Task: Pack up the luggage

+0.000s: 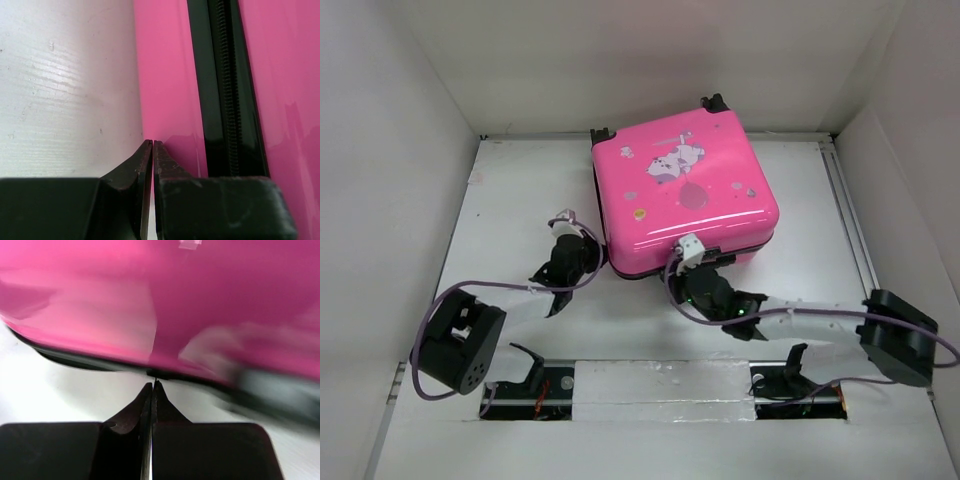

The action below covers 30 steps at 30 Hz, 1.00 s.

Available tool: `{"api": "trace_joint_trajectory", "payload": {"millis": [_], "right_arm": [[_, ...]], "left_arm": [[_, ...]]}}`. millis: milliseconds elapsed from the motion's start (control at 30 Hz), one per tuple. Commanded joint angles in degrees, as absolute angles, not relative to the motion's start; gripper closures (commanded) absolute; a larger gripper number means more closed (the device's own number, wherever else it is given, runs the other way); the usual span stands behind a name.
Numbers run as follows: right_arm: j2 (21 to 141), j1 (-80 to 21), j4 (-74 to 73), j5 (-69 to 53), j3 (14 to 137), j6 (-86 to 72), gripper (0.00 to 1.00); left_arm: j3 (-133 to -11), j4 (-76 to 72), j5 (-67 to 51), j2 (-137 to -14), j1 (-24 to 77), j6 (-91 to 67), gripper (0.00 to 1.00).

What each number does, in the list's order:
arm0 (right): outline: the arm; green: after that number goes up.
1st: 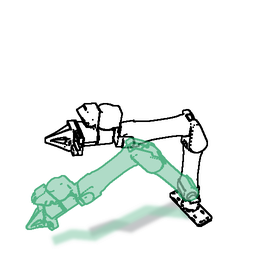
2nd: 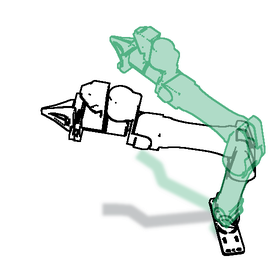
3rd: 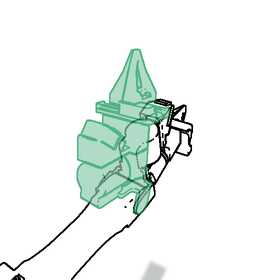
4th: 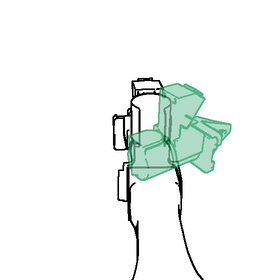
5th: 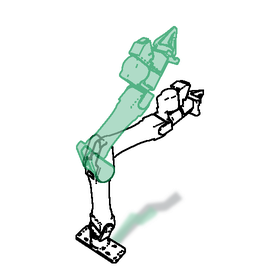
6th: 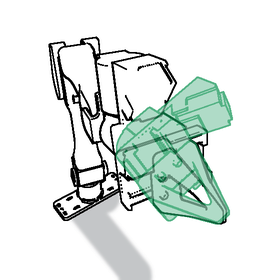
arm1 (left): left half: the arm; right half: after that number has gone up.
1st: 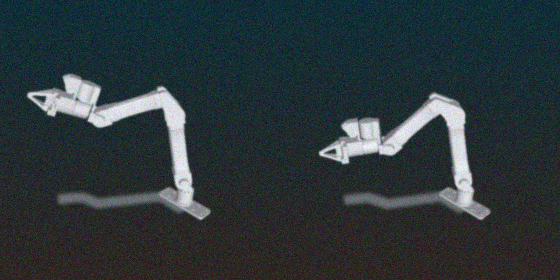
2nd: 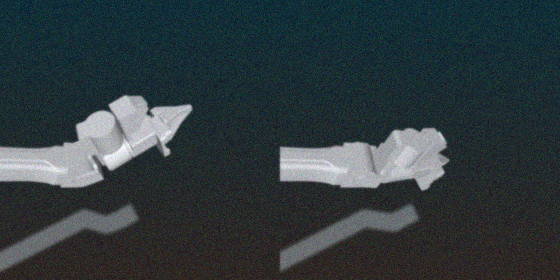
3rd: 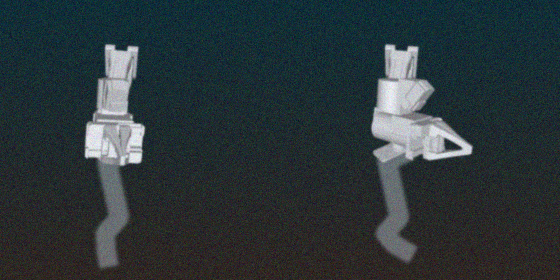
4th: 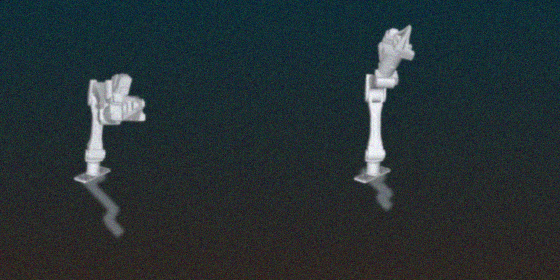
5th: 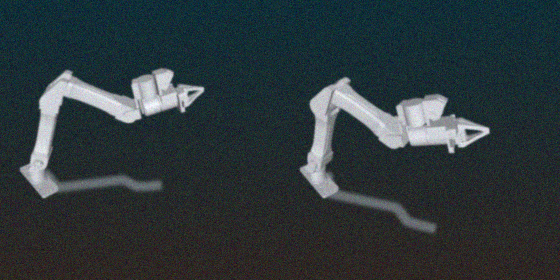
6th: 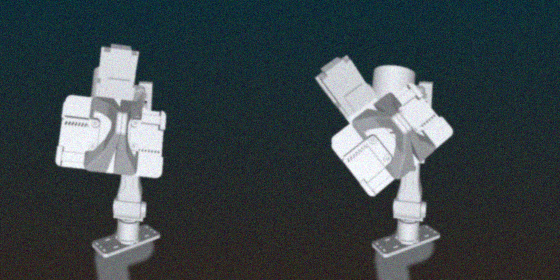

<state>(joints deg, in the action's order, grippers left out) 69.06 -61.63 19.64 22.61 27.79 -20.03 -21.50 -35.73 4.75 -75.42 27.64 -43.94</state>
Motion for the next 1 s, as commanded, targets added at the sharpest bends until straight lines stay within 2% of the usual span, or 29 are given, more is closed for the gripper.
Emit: {"api": "trace_joint_trajectory", "payload": {"millis": [0,133,267,433,500,533,567,600,667,733,833,967], "right_arm": [[78.3,-68.8,26.1,17.0,35.9,-18.2,1.0],[85.9,-70.8,27.5,17.8,42.1,-14.5,1.0],[88.8,-70.8,30.4,15.0,44.3,-14.0,1.0],[92.4,-70.8,31.4,15.4,47.3,-12.5,1.0],[89.5,-70.8,30.1,15.9,45.8,-13.0,1.0],[87.6,-70.8,30.8,15.9,44.2,-13.7,1.0],[85.5,-70.8,30.8,15.4,40.6,-13.7,1.0],[80.4,-70.8,30.8,14.6,38.5,-15.7,1.0],[75.0,-70.8,30.2,11.3,31.7,-17.7,1.0],[67.4,-70.8,28.2,8.8,27.7,-20.6,1.0],[58.8,-70.8,20.4,6.5,22.9,-23.5,1.0],[47.5,-71.5,10.0,10.4,20.7,-25.7,1.0]], "left_arm": [[-27.0,-46.8,-5.2,-75.6,31.8,-46.2,0.98],[-28.1,-45.4,-4.5,-75.1,33.8,-44.4,0.98],[-33.2,-36.9,-4.5,-73.8,33.8,-40.4,0.98],[-36.1,-32.8,-4.5,-73.3,33.8,-38.8,0.93],[-37.4,-29.4,-2.1,-72.3,33.8,-38.0,0.85],[-37.4,-28.2,1.0,-70.8,32.3,-38.0,0.77],[-37.4,-27.5,2.0,-70.0,31.3,-39.2,0.66],[-36.9,-27.5,2.7,-69.1,30.2,-40.4,0.39],[-36.2,-28.4,4.7,-67.1,27.9,-42.4,0.24],[-36.2,-28.4,6.1,-66.5,27.0,-44.4,0.14],[-37.9,-29.7,8.0,-66.4,25.8,-47.1,0.13],[-41.4,-31.7,9.1,-69.2,23.7,-50.5,0.12]]}}
